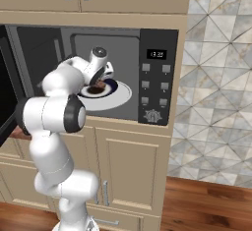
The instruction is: Retrieve the reheated potato from the microwave, then place the potato, cheese, and condiment on the cutting board.
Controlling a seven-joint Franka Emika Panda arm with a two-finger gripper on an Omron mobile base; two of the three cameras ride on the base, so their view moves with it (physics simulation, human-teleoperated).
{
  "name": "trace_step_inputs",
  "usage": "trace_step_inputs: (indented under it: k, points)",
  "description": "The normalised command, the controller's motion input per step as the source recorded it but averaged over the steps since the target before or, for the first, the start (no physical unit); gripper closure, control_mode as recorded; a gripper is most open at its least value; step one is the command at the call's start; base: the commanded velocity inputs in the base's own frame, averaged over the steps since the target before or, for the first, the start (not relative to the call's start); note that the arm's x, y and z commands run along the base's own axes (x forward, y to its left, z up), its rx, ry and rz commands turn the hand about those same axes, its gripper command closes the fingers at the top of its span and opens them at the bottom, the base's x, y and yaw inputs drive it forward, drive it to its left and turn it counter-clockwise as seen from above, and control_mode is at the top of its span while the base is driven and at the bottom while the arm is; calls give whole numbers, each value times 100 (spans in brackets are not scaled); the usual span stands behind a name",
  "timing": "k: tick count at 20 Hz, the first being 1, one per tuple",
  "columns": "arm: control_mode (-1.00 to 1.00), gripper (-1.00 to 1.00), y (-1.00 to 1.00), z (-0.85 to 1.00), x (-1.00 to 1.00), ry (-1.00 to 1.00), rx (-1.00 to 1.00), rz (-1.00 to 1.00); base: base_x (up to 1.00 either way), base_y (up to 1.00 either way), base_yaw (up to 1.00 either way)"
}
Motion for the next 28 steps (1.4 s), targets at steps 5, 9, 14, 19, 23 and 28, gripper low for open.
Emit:
trace_step_inputs:
  k: [5,9,14,19,23,28]
  points:
    - [-100,-100,0,-21,14,2,-2,8,0,0,0]
    - [-100,-100,0,-24,4,0,-3,10,0,0,0]
    - [-100,-100,0,-27,-3,0,-3,12,0,0,0]
    - [-100,-100,0,-24,-11,0,-4,9,0,0,0]
    - [-100,-100,0,-16,-1,0,-4,7,0,0,0]
    - [-100,100,0,-12,2,-1,-2,5,0,0,0]
